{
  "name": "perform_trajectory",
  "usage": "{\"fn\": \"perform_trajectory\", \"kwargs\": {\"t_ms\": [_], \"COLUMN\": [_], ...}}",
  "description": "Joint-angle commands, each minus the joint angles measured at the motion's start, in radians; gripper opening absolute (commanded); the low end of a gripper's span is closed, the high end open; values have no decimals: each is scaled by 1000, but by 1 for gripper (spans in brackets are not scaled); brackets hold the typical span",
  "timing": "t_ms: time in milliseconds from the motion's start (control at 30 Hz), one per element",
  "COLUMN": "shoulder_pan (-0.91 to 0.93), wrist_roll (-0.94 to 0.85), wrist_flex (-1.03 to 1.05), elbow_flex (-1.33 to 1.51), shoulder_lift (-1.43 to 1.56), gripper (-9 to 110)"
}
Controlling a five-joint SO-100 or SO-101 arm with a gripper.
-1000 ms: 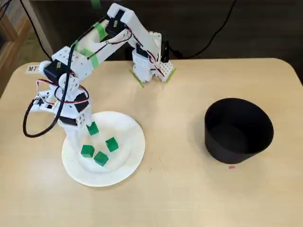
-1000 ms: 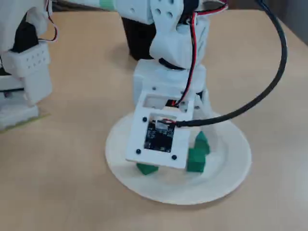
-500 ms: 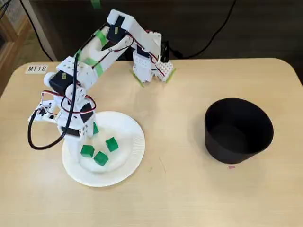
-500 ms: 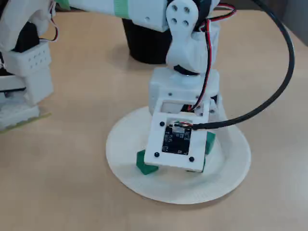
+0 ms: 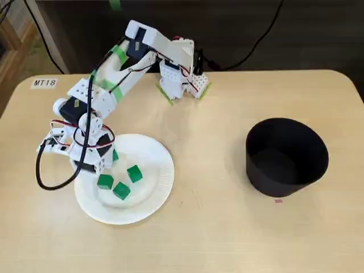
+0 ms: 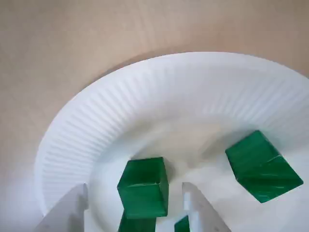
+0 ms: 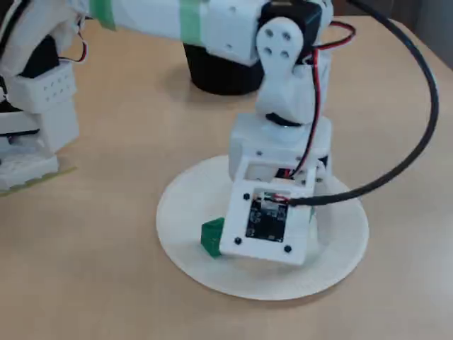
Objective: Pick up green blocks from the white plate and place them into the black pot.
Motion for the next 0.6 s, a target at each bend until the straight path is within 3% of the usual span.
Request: {"fn": "perform_trajectory", "kwargs": {"t_ms": [0,167,400,567], "shoulder_pan": [-8,2,-2,-23], "wrist_roll": [15,77,63,74], "wrist_flex": [-17,-31,-9,101], "elbow_flex": [-46,-66,-123,-341], "shoulder_lift": [3,-35,-40,-26], "gripper": [18,-2,-2,-2]}}
